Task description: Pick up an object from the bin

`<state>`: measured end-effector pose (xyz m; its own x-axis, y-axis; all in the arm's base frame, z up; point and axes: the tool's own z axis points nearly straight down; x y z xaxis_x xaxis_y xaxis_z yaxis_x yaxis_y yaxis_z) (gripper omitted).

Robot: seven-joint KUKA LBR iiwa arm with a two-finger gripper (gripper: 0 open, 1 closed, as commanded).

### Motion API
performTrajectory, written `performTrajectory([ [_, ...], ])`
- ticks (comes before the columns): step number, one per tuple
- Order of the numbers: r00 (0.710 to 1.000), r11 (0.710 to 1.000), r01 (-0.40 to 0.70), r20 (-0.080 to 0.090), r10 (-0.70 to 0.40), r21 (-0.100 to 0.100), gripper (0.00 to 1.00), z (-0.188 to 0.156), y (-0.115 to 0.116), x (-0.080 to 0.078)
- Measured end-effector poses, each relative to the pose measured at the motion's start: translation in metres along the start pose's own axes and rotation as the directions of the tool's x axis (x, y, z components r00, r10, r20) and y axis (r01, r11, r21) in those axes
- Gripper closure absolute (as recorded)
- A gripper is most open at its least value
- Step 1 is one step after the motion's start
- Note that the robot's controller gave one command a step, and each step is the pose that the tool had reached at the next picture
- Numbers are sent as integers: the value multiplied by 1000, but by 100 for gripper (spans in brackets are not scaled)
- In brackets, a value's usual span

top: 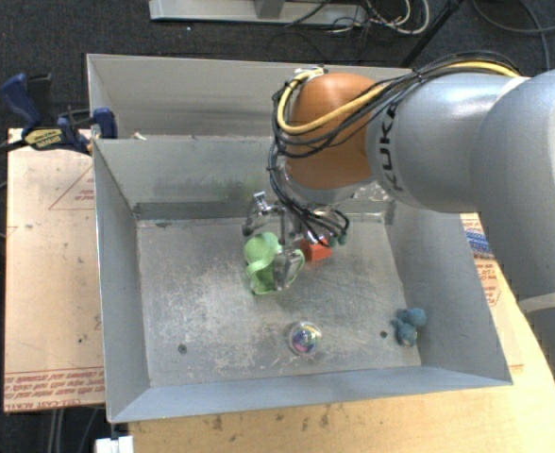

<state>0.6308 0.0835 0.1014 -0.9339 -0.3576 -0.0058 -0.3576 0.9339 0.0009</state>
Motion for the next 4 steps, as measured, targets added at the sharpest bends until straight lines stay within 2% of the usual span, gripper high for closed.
performTrajectory([
  [1, 1000, 1000, -7, -2, 7, 1, 0, 1, -14, 1],
  [2, 991, 991, 131, 0, -131, 2, 0, 25, -10, -9],
  [3, 992, 992, 128, 1, -128, 1, 0, 23, -10, -11],
  [4, 992, 992, 127, 3, -127, 1, 100, 22, -10, -11],
])
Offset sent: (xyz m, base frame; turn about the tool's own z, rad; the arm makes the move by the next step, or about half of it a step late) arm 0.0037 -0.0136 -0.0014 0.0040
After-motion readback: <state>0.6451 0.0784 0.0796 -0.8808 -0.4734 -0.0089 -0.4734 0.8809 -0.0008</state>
